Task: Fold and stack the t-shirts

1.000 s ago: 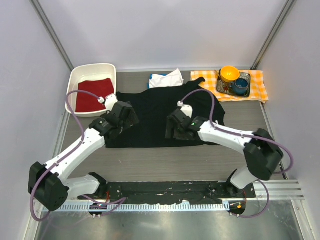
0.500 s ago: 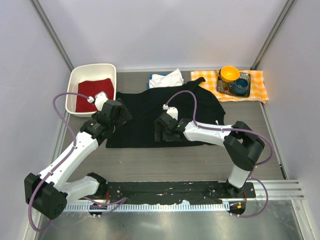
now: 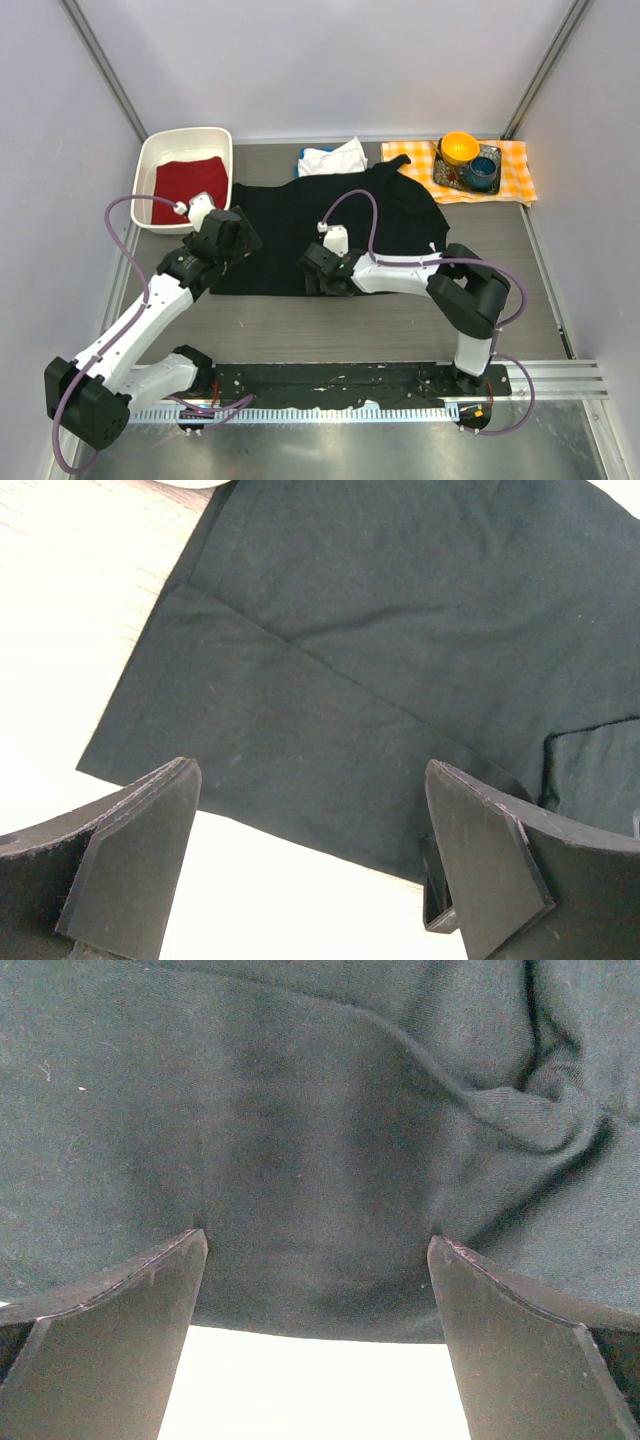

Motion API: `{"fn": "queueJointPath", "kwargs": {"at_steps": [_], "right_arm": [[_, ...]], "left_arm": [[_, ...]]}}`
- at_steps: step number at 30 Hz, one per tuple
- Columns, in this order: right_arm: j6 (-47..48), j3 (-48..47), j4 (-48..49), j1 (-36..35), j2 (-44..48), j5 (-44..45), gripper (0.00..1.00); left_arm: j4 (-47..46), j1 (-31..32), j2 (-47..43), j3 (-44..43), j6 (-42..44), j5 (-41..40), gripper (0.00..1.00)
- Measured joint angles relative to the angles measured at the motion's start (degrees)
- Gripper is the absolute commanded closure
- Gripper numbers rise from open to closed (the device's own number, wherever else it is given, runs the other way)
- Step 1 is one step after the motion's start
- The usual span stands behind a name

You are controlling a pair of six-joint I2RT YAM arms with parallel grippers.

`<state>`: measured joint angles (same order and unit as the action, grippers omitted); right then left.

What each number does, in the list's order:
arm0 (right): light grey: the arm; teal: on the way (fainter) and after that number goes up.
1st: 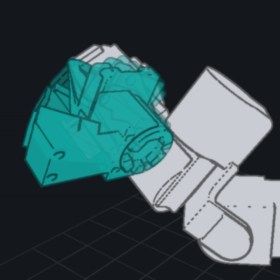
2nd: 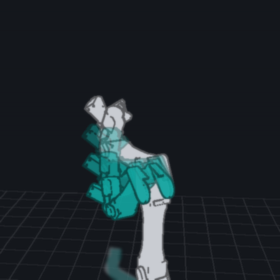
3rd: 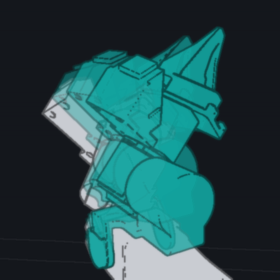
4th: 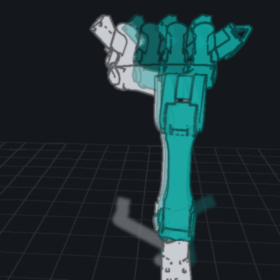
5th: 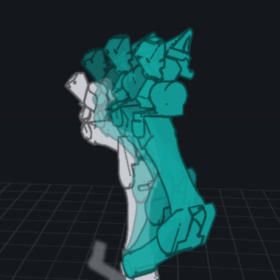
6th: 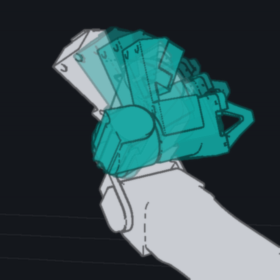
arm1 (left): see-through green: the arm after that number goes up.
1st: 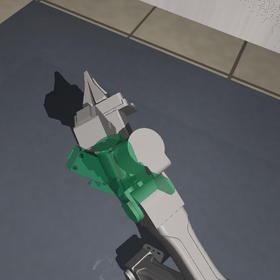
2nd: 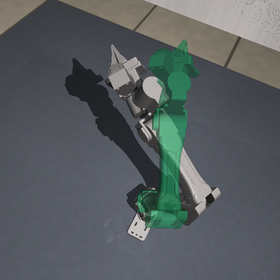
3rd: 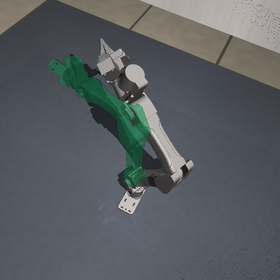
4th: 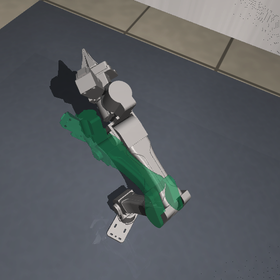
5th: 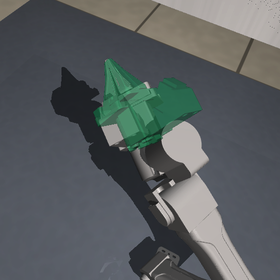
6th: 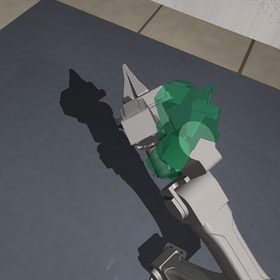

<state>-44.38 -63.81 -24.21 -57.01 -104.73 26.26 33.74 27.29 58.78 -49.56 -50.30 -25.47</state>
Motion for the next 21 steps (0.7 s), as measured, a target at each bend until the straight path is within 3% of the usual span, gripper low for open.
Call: {"fn": "queueJointPath", "kwargs": {"at_steps": [11, 21], "right_arm": [[-9.25, 4.44, 2.16, -11.89, 1.03, 9.97, 0.01], [-21.86, 7.45, -5.92, -24.5, 4.11, 13.4, 0.0]], "left_arm": [[0.44, 0.0, -2.43, 1.95, -0.04, 1.42, 0.0], [3.08, 0.0, -9.01, 2.14, -1.05, 1.73, 0.0]]}}
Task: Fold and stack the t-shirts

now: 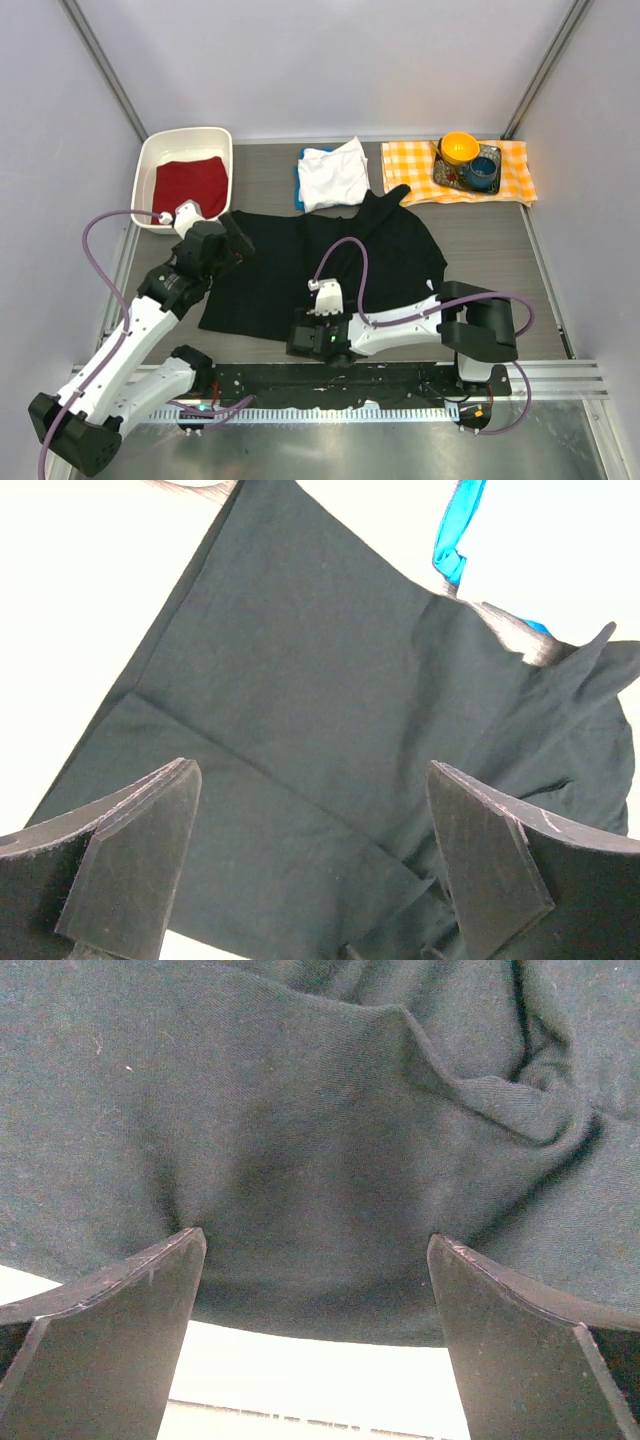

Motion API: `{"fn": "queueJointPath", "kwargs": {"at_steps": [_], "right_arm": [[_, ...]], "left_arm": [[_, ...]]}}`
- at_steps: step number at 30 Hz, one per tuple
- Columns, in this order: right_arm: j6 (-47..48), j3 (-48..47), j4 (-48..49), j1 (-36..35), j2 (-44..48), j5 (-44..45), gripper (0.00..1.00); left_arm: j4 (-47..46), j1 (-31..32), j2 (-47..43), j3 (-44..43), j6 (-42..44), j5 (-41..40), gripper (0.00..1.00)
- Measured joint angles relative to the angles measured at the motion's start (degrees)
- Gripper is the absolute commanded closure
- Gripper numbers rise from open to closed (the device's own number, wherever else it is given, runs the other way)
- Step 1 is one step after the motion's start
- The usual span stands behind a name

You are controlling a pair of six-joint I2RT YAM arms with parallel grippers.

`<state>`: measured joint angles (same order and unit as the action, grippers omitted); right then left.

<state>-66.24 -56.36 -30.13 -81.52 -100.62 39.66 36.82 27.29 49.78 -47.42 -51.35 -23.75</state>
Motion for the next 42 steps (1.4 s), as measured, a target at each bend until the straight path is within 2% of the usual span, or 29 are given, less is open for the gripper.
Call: {"fn": "queueJointPath", "kwargs": {"at_steps": [7, 12, 18, 23, 25, 27, 30, 35, 42], "right_arm": [[-9.44, -0.57, -7.61, -8.74, 0.35, 0.9, 0.0], [-14.36, -4.42, -17.16, -13.66, -1.09, 0.33, 0.0], [-14.25, -11.58, -29.9, -12.55, -1.14, 3.13, 0.0], [-7.65, -14.73, -31.41, 0.66, 6.47, 10.4, 0.0], [-1.68, -13.4, -28.41, 9.35, 11.65, 11.74, 0.0], [5.14, -10.95, -23.19, 21.44, 17.29, 11.98, 0.0], [13.46, -8.98, -17.57, 34.03, 21.4, 11.3, 0.0], [23.82, -10.14, -10.99, 46.73, 17.51, 8.37, 0.0], [30.75, -10.64, -6.82, 54.36, 5.55, 4.96, 0.0]], "left_arm": [[2.08, 0.0, -3.63, 1.14, -1.81, 1.38, 0.0], [3.82, 0.02, -5.33, 3.08, -2.62, 1.9, 0.0], [3.5, 0.02, -3.63, 3.13, -1.9, 1.29, 0.0], [-0.48, 0.02, 6.1, -0.04, 0.76, 1.27, 0.0], [-2.89, 0.02, 12.0, -1.75, 1.95, 1.25, 0.0], [-4.83, 0.02, 17.7, -3.58, 2.91, 1.2, 0.0], [-7.04, 0.02, 23.1, -5.18, 3.82, 1.16, 0.0], [-9.4, 0.0, 29.31, -8.74, 3.8, 0.74, 0.0], [-11.76, -0.55, 36.44, -12.04, 3.82, -1.42, 0.0]]}}
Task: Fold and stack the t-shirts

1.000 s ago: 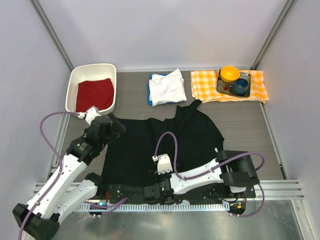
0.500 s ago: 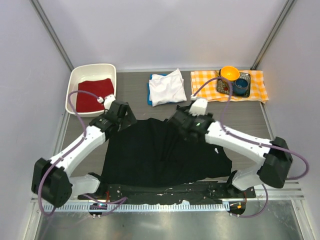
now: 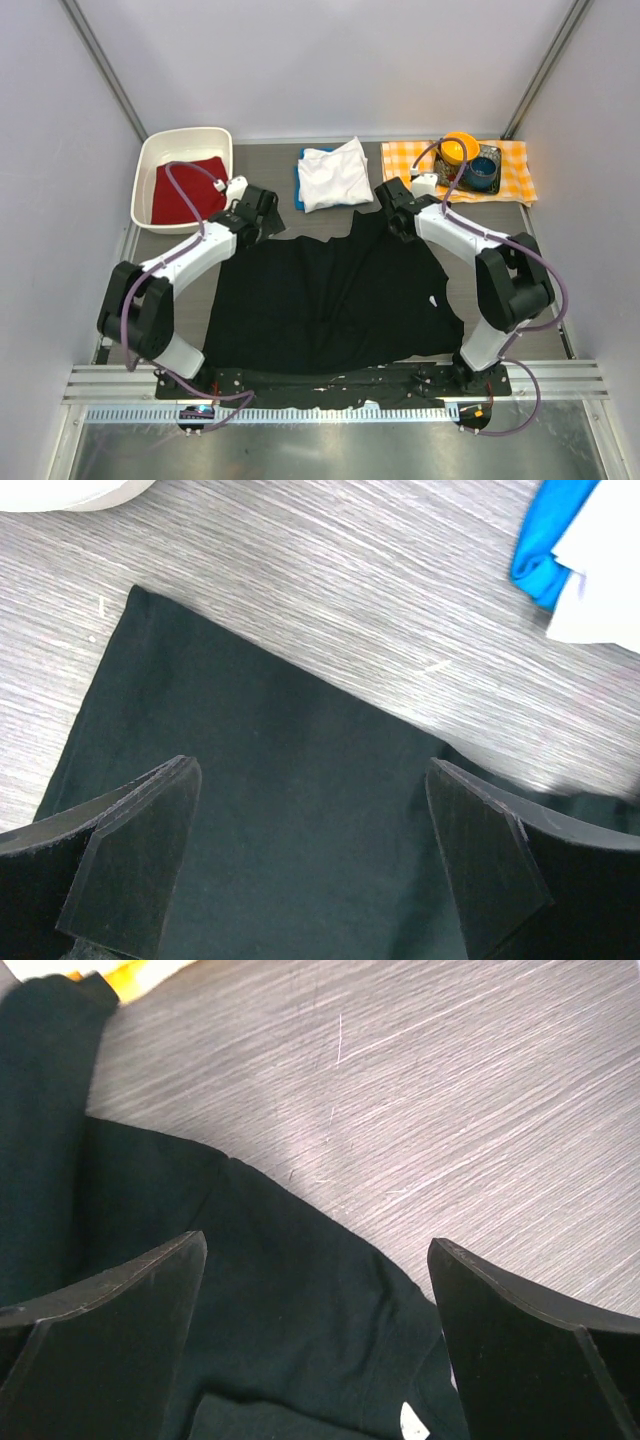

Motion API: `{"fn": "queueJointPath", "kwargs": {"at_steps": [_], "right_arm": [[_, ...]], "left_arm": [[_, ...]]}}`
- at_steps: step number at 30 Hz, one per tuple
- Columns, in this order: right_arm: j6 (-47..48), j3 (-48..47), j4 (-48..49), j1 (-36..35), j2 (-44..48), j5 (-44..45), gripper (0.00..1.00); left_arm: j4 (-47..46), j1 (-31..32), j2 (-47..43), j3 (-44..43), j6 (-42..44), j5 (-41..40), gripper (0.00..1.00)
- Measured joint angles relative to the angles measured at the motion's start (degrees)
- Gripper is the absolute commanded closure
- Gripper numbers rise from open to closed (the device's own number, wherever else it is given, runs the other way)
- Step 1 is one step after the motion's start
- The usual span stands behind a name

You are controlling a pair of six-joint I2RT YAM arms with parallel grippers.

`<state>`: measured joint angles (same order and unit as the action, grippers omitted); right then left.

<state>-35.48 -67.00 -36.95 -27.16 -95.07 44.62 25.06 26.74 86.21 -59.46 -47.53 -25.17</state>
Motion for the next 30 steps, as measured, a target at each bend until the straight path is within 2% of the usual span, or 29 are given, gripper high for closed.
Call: {"fn": "queueJointPath", "kwargs": {"at_steps": [7, 19, 30], "right_arm": [[2.71, 0.07, 2.73, 1.73, -4.79, -3.02, 0.0], [3.89, 0.46, 4.48, 1.73, -9.79, -4.9, 0.01], [3.89, 0.28, 4.33, 1.44, -11.98, 1.55, 0.0]], "left_arm": [[-0.57, -1.62, 7.54, -0.81, 0.07, -0.28, 0.0], [-4.57, -2.89, 14.1, 0.98, 0.0, -0.11, 0.0], [-10.56, -3.54, 11.61, 5.77, 0.07, -1.22, 0.0]]}}
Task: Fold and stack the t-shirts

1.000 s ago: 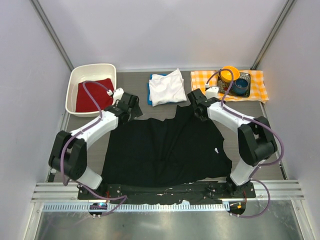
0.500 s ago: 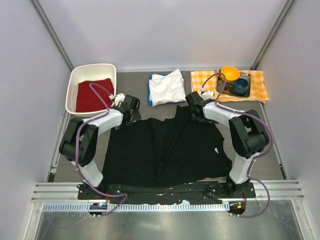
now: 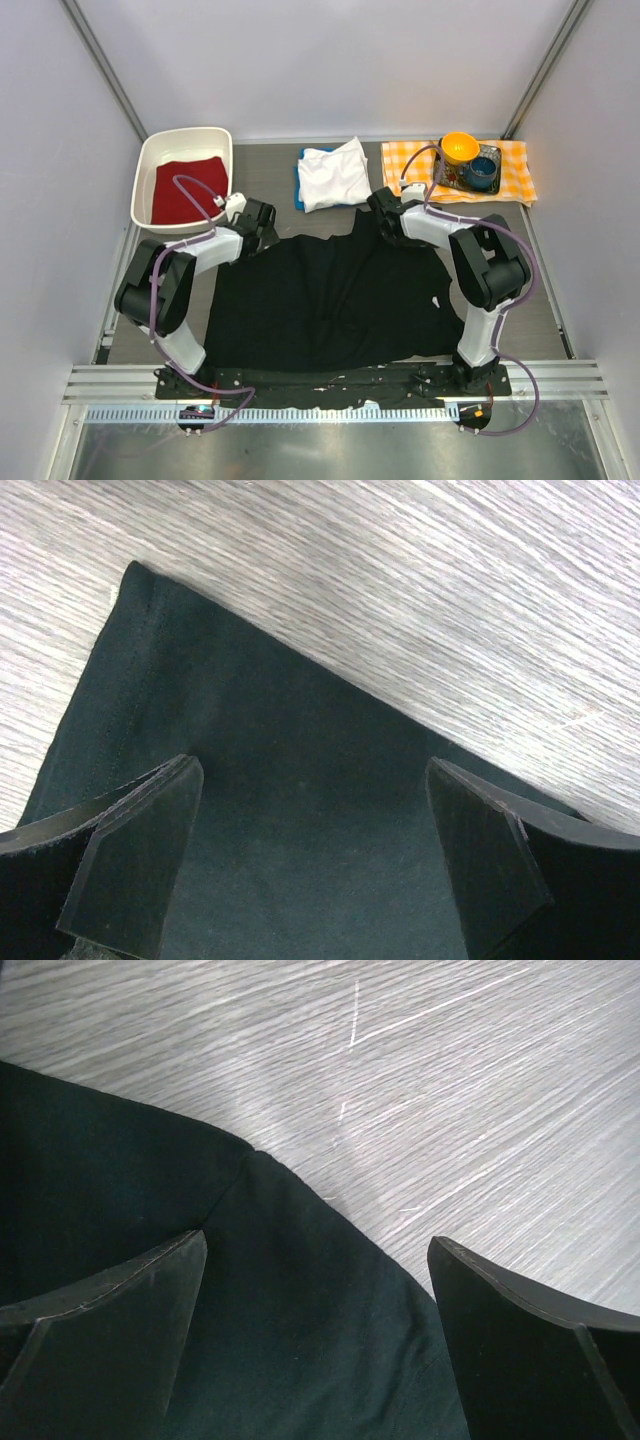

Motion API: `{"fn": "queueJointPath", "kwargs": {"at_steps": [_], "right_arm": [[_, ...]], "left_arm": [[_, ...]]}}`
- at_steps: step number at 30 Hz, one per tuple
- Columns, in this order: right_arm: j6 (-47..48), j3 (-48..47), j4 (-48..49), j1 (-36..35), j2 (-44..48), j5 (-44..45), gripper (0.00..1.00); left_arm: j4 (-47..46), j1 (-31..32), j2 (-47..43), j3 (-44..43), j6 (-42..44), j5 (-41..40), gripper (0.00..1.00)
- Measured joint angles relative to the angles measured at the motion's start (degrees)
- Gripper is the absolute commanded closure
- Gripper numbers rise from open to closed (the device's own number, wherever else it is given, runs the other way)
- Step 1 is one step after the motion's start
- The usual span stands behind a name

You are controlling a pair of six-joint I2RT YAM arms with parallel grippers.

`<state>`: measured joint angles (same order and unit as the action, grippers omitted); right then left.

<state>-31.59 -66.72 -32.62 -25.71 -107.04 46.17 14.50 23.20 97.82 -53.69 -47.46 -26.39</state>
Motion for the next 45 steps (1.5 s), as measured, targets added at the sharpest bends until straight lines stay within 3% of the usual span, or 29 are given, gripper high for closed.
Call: {"fn": "queueJointPath", "kwargs": {"at_steps": [14, 25, 35, 45], "right_arm": [[-2.29, 1.9, -2.36, 0.02, -0.31, 7.28, 0.0], [-3.61, 1.29, -8.0, 0.26, 5.7, 4.44, 0.0], [-1.51, -9.16, 1.62, 8.04, 6.45, -11.56, 0.05], [-3.06, -4.24, 14.93, 18.73, 1.66, -30.14, 0.16]], "left_arm": [[-2.08, -0.9, -8.17, 8.66, -1.53, 1.18, 0.0], [1.25, -0.9, -14.16, 10.29, -2.08, 4.15, 0.0], [4.57, -0.9, -21.59, 6.69, -2.56, 4.98, 0.0], [6.56, -0.9, -22.6, 5.18, -3.08, 4.87, 0.0]]}}
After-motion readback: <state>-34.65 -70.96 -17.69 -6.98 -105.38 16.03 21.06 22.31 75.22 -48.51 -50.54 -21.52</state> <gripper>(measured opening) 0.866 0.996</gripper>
